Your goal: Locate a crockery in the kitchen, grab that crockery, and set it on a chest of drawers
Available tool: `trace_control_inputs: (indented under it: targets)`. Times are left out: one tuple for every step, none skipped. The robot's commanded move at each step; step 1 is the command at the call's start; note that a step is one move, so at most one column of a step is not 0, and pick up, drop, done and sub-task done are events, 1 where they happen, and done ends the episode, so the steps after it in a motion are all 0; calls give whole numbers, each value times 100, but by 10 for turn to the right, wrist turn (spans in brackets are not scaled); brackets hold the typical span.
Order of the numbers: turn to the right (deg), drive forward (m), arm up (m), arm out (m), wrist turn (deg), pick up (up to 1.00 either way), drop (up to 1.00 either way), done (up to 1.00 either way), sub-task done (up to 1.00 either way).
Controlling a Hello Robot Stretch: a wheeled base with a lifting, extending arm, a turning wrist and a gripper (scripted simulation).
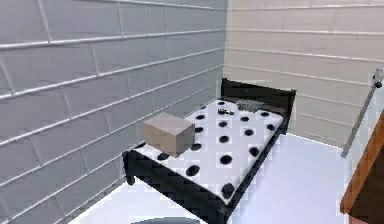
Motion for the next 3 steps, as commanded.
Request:
trace_control_inputs:
  targets:
    - [0, 20, 0, 0, 0, 0, 0, 0, 0]
    - [-150, 0, 0, 0, 0, 0, 0, 0, 0]
    - [0, 20, 0, 0, 0, 0, 0, 0, 0]
